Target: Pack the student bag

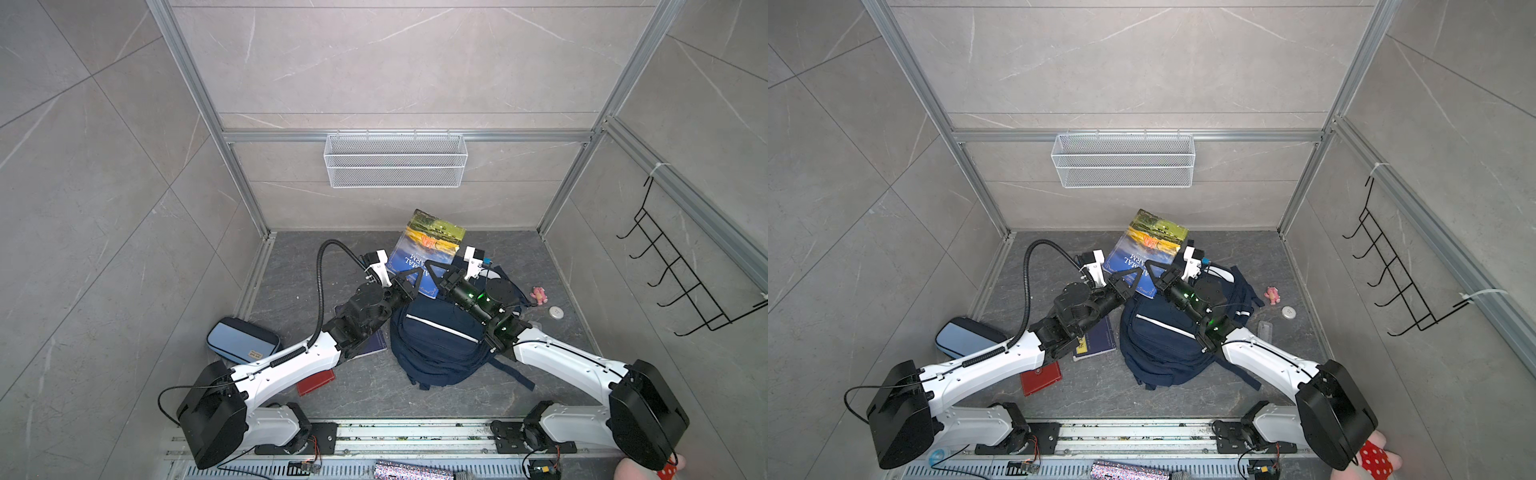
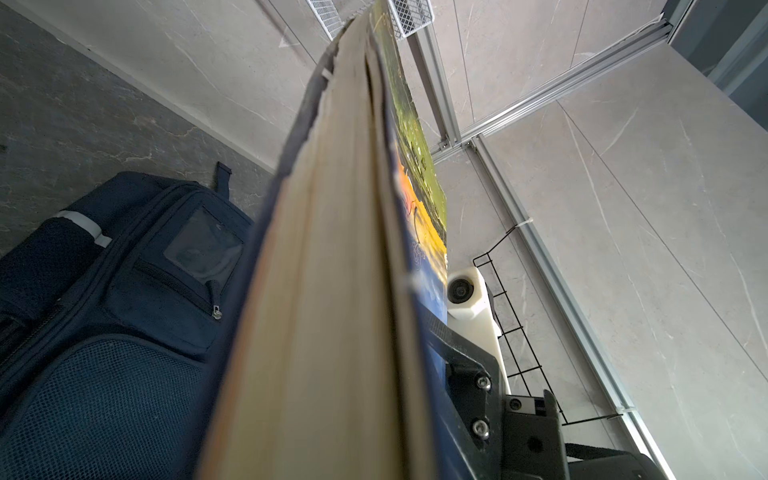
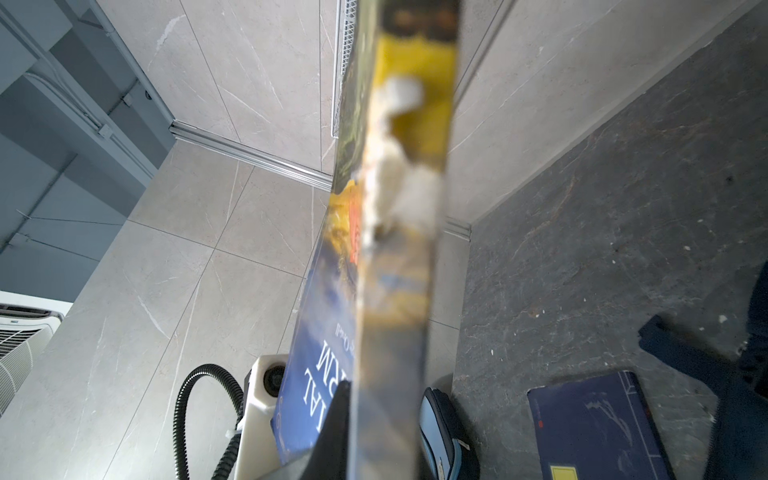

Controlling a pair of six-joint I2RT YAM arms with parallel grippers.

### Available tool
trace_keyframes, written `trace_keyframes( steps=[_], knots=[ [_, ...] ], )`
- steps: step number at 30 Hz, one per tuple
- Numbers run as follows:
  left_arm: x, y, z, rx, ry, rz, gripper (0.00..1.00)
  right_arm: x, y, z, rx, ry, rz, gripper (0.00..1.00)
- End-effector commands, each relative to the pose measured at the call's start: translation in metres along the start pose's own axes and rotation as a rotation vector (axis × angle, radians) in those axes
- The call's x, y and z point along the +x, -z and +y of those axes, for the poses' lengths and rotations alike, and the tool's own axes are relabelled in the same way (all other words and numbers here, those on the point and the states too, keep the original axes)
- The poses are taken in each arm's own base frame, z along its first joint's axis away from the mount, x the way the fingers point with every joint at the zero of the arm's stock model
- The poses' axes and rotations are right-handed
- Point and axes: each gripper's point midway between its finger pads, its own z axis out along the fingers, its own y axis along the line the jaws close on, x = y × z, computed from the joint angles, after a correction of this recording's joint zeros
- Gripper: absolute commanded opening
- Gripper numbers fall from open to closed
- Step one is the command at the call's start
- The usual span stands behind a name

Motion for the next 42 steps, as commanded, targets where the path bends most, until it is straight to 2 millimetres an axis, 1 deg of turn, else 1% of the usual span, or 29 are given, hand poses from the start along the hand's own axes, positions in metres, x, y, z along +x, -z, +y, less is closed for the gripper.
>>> trace_keyframes(
  steps=[1, 2, 4, 5, 6, 8, 9, 11, 13, 15, 16, 18, 20, 22, 25, 26, 28, 29, 32, 33, 37, 40, 42],
  knots=[
    [-0.028, 0.007, -0.059, 0.173, -0.040, -0.070, 0.00, 0.008, 0.005, 0.023, -0.055, 0.031, 0.050, 0.01],
    [-0.028, 0.009, -0.059, 0.163, -0.050, -0.060, 0.00, 0.009, 0.005, 0.024, -0.048, 0.034, 0.056, 0.08],
    [-0.027, 0.016, -0.056, 0.134, -0.069, -0.041, 0.00, 0.008, 0.007, 0.024, -0.029, 0.049, 0.072, 0.26],
    [-0.026, 0.022, -0.051, 0.108, -0.075, -0.034, 0.00, 0.010, 0.009, 0.023, -0.006, 0.067, 0.098, 0.36],
    [-0.026, 0.030, -0.043, 0.075, -0.082, -0.030, 0.00, 0.012, 0.012, 0.023, 0.027, 0.098, 0.123, 0.44],
    [-0.026, 0.047, -0.030, 0.030, -0.113, -0.030, 0.00, 0.016, 0.019, 0.023, 0.090, 0.187, 0.174, 0.56],
    [-0.027, 0.059, -0.023, 0.009, -0.128, -0.038, 0.00, 0.018, 0.023, 0.020, 0.132, 0.230, 0.207, 0.60],
    [-0.028, 0.079, -0.006, -0.055, -0.152, -0.031, 0.00, 0.026, 0.031, 0.015, 0.197, 0.308, 0.285, 0.73],
    [-0.027, 0.098, 0.005, -0.104, -0.174, -0.008, 0.00, 0.031, 0.043, 0.011, 0.272, 0.408, 0.367, 0.76],
    [-0.024, 0.118, 0.010, -0.124, -0.182, 0.027, 0.00, 0.032, 0.059, 0.002, 0.369, 0.516, 0.448, 0.78],
    [-0.020, 0.126, 0.012, -0.132, -0.180, 0.054, 0.00, 0.033, 0.066, -0.002, 0.405, 0.560, 0.486, 0.81],
    [-0.010, 0.145, 0.020, -0.158, -0.157, 0.119, 0.00, 0.037, 0.083, -0.016, 0.498, 0.652, 0.591, 0.85],
    [0.000, 0.162, 0.026, -0.165, -0.130, 0.165, 0.00, 0.042, 0.094, -0.032, 0.570, 0.726, 0.707, 0.87],
    [0.006, 0.177, 0.027, -0.154, -0.097, 0.199, 0.00, 0.048, 0.107, -0.047, 0.630, 0.846, 0.835, 0.88],
    [0.011, 0.196, 0.030, -0.156, -0.076, 0.231, 0.00, 0.053, 0.124, -0.079, 0.712, 1.058, 1.012, 0.86],
    [0.012, 0.203, 0.034, -0.172, -0.072, 0.239, 0.00, 0.054, 0.129, -0.089, 0.735, 1.118, 1.060, 0.85],
    [0.015, 0.214, 0.042, -0.203, -0.063, 0.251, 0.00, 0.060, 0.133, -0.099, 0.733, 1.202, 1.117, 0.84],
    [0.017, 0.220, 0.050, -0.227, -0.052, 0.252, 0.00, 0.063, 0.134, -0.102, 0.724, 1.230, 1.134, 0.84],
    [0.025, 0.233, 0.068, -0.261, -0.008, 0.258, 0.00, 0.077, 0.138, -0.109, 0.673, 1.296, 1.202, 0.84],
    [0.026, 0.237, 0.071, -0.262, 0.001, 0.254, 0.00, 0.080, 0.141, -0.114, 0.670, 1.312, 1.225, 0.84],
    [0.027, 0.250, 0.079, -0.271, 0.023, 0.242, 0.00, 0.084, 0.150, -0.146, 0.724, 1.337, 1.311, 0.82],
    [0.027, 0.257, 0.085, -0.299, 0.031, 0.242, 0.00, 0.083, 0.142, -0.158, 0.744, 1.359, 1.261, 0.81],
    [0.029, 0.259, 0.086, -0.309, 0.038, 0.253, 0.00, 0.089, 0.135, -0.165, 0.721, 1.350, 1.243, 0.81]
  ],
)
